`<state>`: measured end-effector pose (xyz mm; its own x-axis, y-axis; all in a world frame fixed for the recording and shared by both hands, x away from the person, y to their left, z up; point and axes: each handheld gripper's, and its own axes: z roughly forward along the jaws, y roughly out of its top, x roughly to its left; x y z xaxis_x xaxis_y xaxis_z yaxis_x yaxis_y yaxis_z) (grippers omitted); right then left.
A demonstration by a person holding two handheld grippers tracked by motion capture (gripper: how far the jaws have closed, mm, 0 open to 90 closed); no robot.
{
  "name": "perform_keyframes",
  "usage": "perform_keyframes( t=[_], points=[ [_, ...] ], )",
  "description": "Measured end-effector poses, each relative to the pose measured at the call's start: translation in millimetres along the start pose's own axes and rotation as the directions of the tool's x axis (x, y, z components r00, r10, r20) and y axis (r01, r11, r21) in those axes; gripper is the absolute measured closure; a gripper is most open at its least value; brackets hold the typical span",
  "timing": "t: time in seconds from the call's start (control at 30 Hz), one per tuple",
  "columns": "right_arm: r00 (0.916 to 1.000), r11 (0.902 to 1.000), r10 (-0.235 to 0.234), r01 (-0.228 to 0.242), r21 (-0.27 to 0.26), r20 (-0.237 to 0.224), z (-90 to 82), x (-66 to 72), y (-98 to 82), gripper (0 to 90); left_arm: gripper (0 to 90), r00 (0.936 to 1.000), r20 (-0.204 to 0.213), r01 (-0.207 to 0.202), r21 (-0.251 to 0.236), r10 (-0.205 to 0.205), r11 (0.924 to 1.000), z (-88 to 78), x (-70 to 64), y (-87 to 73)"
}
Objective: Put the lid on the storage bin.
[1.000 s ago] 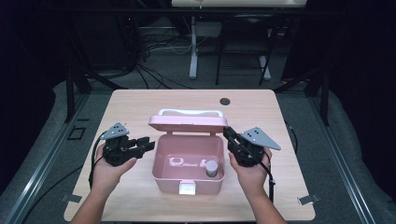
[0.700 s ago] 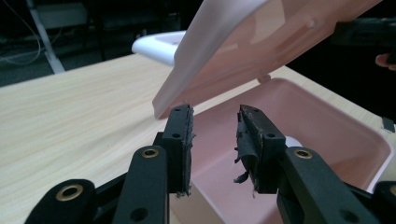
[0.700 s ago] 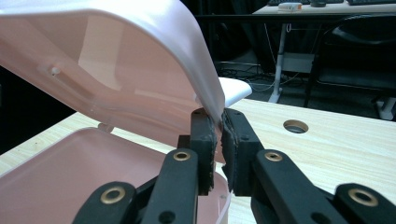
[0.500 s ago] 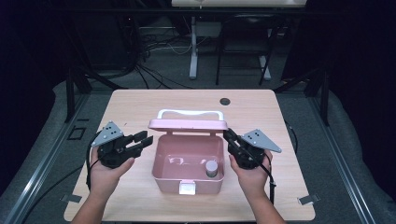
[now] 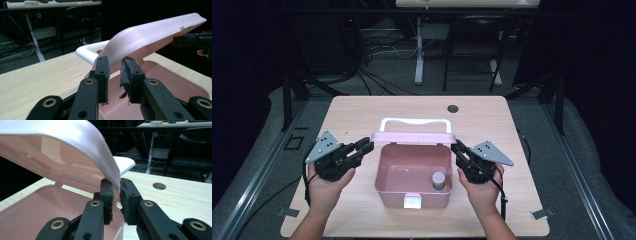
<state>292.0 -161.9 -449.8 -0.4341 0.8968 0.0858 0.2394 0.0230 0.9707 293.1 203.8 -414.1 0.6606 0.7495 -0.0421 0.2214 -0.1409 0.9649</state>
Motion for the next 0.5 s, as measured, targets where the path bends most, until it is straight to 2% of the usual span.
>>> perform_keyframes(
  t=[0.07, 0.5],
  points=[
    [1.0000, 1.0000, 0.002, -0.002, 0.000, 0.001, -1.0, -0.2, -0.9, 79.5, 78.6, 1.0000, 0.000, -0.002, -0.005, 0.002, 1.0000, 0.8, -0.8, 0.3],
    [0.9998, 0.9999, 0.014, -0.014, 0.000, 0.012, -11.1, -6.2, -3.0, 78.9, 78.8, 0.9997, -0.004, 0.024, -0.027, -0.025, 0.9993, 4.7, 1.7, 2.5]
  ],
)
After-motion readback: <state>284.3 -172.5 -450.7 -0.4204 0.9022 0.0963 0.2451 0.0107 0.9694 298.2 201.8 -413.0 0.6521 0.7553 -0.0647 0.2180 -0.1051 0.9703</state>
